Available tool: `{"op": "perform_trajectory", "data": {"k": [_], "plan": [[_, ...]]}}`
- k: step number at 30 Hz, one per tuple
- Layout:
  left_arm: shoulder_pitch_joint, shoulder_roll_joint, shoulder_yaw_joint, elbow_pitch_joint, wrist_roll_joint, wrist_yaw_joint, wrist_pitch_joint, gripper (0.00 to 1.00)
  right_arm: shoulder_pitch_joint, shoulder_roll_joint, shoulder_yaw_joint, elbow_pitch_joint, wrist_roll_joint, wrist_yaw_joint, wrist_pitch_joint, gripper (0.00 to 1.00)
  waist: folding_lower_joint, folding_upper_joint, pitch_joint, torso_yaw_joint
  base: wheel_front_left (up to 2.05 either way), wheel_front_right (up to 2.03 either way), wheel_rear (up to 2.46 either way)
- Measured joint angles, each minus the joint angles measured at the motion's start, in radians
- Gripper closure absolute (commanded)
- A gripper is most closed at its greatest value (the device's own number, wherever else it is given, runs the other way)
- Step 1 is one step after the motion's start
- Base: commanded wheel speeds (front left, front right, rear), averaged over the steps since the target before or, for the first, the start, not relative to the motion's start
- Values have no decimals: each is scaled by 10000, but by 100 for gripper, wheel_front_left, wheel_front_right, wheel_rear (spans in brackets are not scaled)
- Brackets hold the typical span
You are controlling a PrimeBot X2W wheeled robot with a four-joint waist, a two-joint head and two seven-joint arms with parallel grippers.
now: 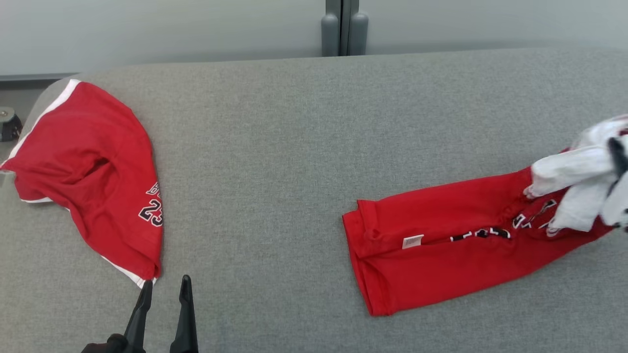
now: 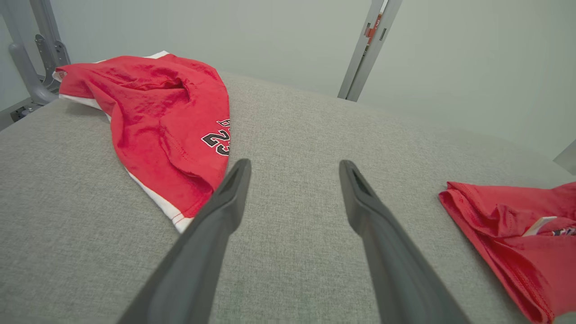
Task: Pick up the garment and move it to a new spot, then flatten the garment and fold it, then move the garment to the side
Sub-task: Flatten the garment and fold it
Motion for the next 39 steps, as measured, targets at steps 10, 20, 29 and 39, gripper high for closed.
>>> {"op": "perform_trajectory", "data": {"k": [10,20,29,39], "plan": [[151,-12,-336,-150,-290,142,0,0,1631,1237,3914,-2182,949,2,809,100,0,0,-381,-148,0,0,0],[87,-10,-470,33,-389,211,0,0,1658,3363,4832,86,-54,2,-1154,100,0,0,-178,-79,0,0,0],[96,-12,-500,138,-368,215,0,0,1630,3544,5365,830,-286,2,-1726,100,0,0,-378,-74,0,0,0],[169,-12,-558,261,-353,211,0,0,1908,3568,6288,663,6,2,-2360,0,0,0,-707,-259,0,0,0]]}}
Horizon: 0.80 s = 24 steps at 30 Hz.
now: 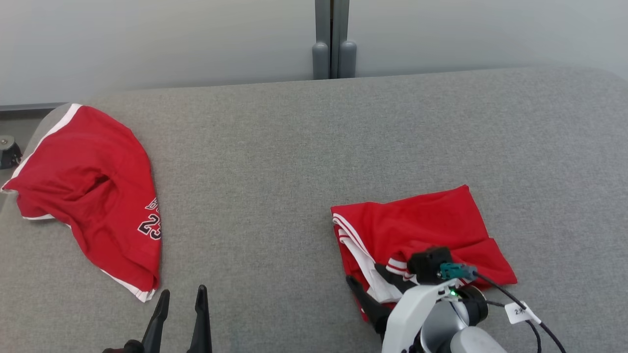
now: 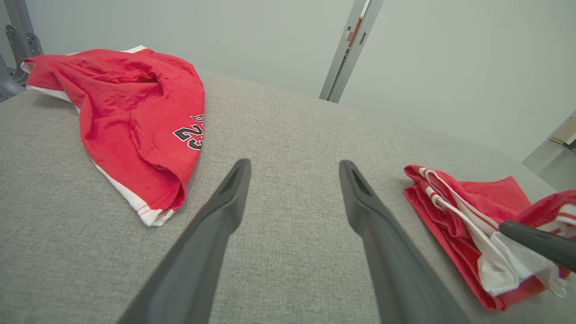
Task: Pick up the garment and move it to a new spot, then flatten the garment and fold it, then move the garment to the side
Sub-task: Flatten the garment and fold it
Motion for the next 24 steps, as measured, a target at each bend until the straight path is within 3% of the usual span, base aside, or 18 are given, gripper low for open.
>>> {"op": "perform_trajectory", "data": {"k": [9,13,19,24], "plan": [[244,0,150,10,-2,0,0,0,1097,-36,658,-1450,247,0,-516,0,0,0,-351,-165,0,0,0],[312,0,244,-21,29,0,0,0,1542,-568,454,-2592,399,0,-715,0,0,0,-492,-259,0,0,0],[371,0,395,-61,77,0,0,0,2072,-1423,-328,-3847,840,0,-874,0,0,0,-576,-389,0,0,0],[380,-2,424,-63,136,-8,0,0,2391,-1841,-1770,-4282,1072,0,-1248,0,0,0,-634,-360,0,0,0]]}}
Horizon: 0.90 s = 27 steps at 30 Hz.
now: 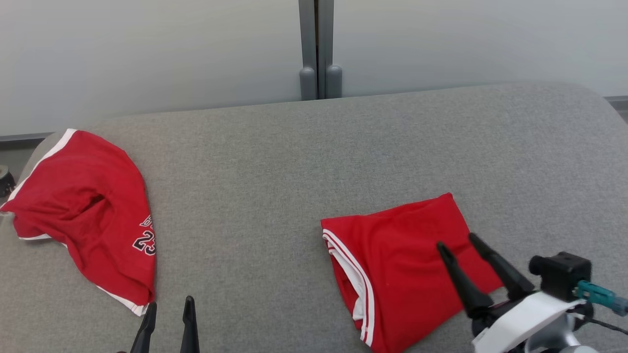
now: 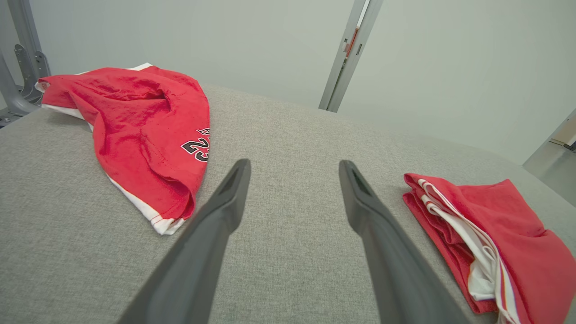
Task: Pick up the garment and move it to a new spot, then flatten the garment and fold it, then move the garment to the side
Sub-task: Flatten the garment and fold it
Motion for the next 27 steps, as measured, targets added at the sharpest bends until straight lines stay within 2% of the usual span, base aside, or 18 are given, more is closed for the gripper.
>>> {"op": "perform_trajectory", "data": {"k": [5,11,13,15,19,27], "plan": [[-1,0,-23,12,15,-6,0,0,74,-13,-1402,558,-995,0,-859,0,0,0,-10,116,0,0,0],[-5,0,38,121,8,-42,0,0,70,163,-2428,2328,-3041,0,-2963,0,0,0,-59,338,0,0,0],[-4,2,96,128,8,-54,0,0,64,334,-2665,2894,-3521,0,-3300,0,0,0,-85,407,0,0,0],[-2,0,119,125,13,-73,0,0,48,476,-2899,3440,-3985,0,-3411,0,0,0,-114,476,0,0,0],[32,2,215,88,31,-75,0,0,-8,838,-3179,3490,-4504,4,-3438,0,0,0,-133,563,0,0,0],[51,0,309,35,61,-84,0,0,-91,1193,-3198,3620,-4566,4,-3440,0,0,0,-39,634,0,0,0]]}}
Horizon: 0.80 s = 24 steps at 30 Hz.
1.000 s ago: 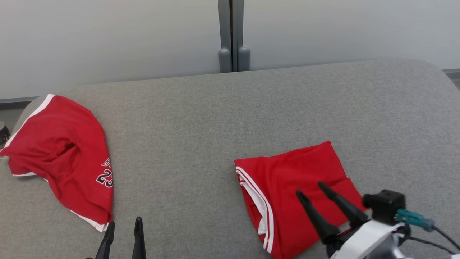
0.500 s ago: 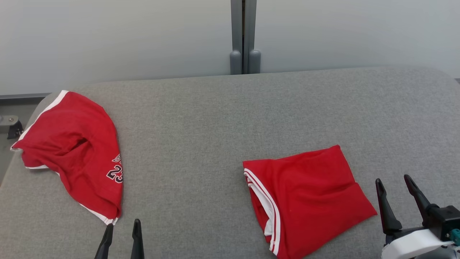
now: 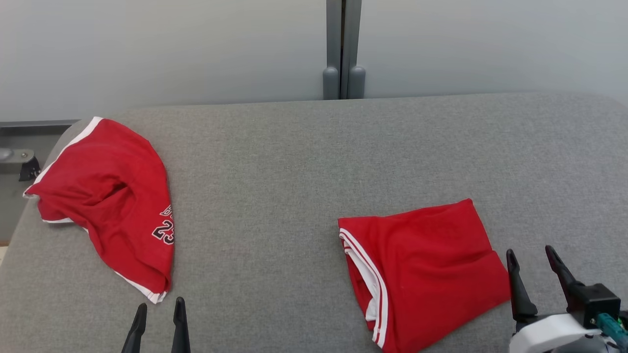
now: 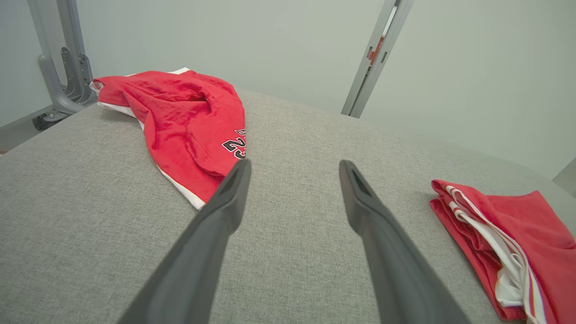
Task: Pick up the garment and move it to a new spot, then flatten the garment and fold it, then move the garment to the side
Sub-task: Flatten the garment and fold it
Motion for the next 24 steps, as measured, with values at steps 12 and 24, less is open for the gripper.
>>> {"op": "perform_trajectory", "data": {"k": [12,24], "plan": [[-618,0,-115,2,52,-90,0,0,-3359,-1471,1542,1812,1005,6,3001,0,1,0,896,-162,0,0,0],[-1163,2,-203,240,65,-130,0,0,-4609,-2002,2721,3329,2821,4,5841,58,1,0,1753,268,0,0,0]]}}
